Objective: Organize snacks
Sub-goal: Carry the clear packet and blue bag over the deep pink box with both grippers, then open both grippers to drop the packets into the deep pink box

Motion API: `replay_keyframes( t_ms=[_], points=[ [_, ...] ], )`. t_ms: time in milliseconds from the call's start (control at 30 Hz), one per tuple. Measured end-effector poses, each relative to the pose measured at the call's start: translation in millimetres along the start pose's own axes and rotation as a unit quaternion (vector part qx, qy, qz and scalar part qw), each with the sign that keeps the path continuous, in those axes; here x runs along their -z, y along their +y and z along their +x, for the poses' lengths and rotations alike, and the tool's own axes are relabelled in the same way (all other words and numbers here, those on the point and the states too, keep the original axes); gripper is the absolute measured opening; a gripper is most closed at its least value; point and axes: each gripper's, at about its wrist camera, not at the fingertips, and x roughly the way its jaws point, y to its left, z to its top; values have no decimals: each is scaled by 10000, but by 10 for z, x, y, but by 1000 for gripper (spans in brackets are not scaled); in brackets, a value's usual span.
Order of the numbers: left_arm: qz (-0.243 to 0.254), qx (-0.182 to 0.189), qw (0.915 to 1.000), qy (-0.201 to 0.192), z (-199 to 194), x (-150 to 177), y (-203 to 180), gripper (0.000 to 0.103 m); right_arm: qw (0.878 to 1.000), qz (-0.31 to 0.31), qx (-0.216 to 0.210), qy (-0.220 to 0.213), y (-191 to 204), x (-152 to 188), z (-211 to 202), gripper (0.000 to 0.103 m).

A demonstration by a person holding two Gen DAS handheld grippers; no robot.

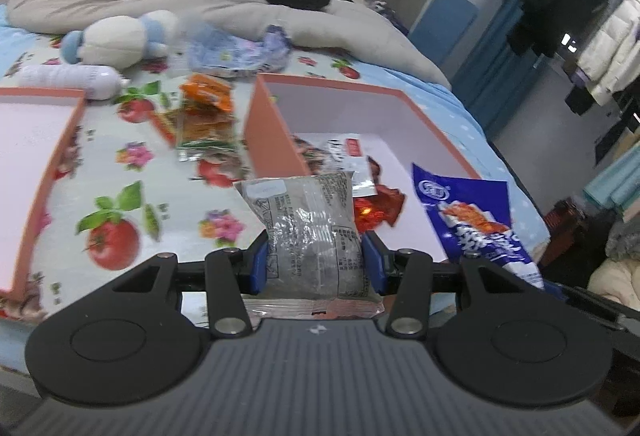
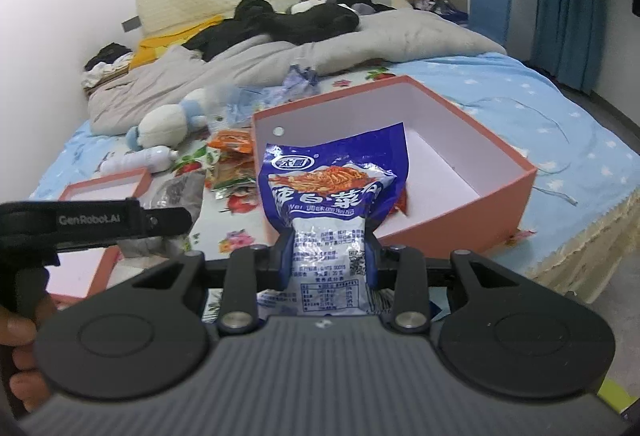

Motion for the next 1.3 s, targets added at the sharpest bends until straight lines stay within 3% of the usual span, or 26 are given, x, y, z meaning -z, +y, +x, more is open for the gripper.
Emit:
replay_keyframes(
  t_ms=[300, 600, 867, 1033, 1100, 1167, 1233, 1300],
  points=[
    [232, 133, 9995, 196, 593, -427, -381, 53, 10000, 77, 5, -27, -356, -373, 425, 37],
    [358, 12, 9978, 554, 1522, -785, -574, 53, 9999, 143, 40, 83, -723, -686, 1117, 38],
    [418, -161, 9960, 768, 2198, -993, -540, 53, 9988, 174, -77, 448, -918, -735, 1733, 39],
    [443, -244, 9949, 876, 2370, -1022, -510, 53, 9979, 237, -168, 586, -968, -687, 1872, 40],
    [438, -269, 9952, 829, 2360, -1019, -504, 55, 9974, 284, -169, 635, -981, -672, 1895, 43],
    [409, -308, 9954, 813, 2327, -1030, -497, 64, 9972, 361, -140, 635, -987, -668, 1880, 59],
    [411, -299, 9959, 754, 2266, -1042, -499, 65, 9977, 343, -86, 574, -965, -681, 1826, 67],
    [428, -282, 9963, 683, 2167, -1058, -506, 65, 9982, 325, -138, 489, -937, -694, 1740, 67]
  ],
)
